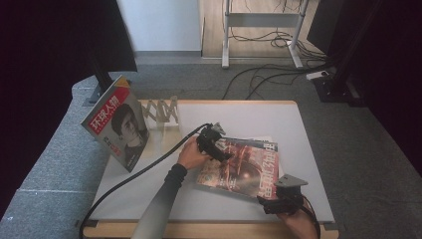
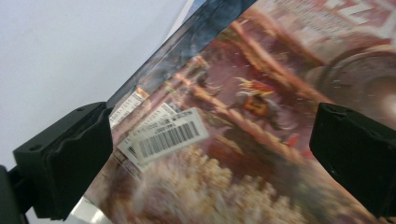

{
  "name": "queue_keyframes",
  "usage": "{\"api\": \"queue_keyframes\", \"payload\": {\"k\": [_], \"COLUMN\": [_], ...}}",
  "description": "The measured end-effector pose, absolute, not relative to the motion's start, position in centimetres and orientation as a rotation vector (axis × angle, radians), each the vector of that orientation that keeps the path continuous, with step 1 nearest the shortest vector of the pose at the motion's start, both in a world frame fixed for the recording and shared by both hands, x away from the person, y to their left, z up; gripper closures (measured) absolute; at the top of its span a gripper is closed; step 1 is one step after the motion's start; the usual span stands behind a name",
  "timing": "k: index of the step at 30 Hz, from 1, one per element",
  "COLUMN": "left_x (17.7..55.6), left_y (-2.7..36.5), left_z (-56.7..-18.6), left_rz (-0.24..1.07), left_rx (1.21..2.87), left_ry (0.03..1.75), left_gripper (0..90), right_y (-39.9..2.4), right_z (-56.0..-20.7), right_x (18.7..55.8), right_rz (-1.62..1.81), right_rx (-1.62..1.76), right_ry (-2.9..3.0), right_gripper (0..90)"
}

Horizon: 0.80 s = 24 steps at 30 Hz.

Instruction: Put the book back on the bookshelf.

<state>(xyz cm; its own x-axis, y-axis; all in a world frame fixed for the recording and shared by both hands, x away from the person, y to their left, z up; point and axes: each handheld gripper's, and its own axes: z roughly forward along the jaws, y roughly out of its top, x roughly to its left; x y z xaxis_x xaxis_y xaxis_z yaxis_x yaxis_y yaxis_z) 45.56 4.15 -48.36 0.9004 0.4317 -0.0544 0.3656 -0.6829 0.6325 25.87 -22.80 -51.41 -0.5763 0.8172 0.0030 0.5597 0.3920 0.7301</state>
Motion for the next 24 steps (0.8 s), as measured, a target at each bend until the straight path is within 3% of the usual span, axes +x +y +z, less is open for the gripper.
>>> {"api": "queue_keyframes", "payload": {"k": [9, 24], "left_x": [47.2, 46.7], "left_y": [3.5, 3.3], "left_z": [-49.9, -49.9], "left_rz": [0.098, 0.116], "left_rx": [2.361, 2.378], "left_ry": [0.589, 0.586], "left_gripper": [0.0, 0.0], "right_y": [-22.2, -22.3], "right_z": [-51.7, -51.9], "right_x": [25.7, 26.1], "right_rz": [0.960, 0.910], "right_rx": [1.167, 1.161], "right_ry": [2.305, 2.293], "right_gripper": [0.0, 1.3]}}
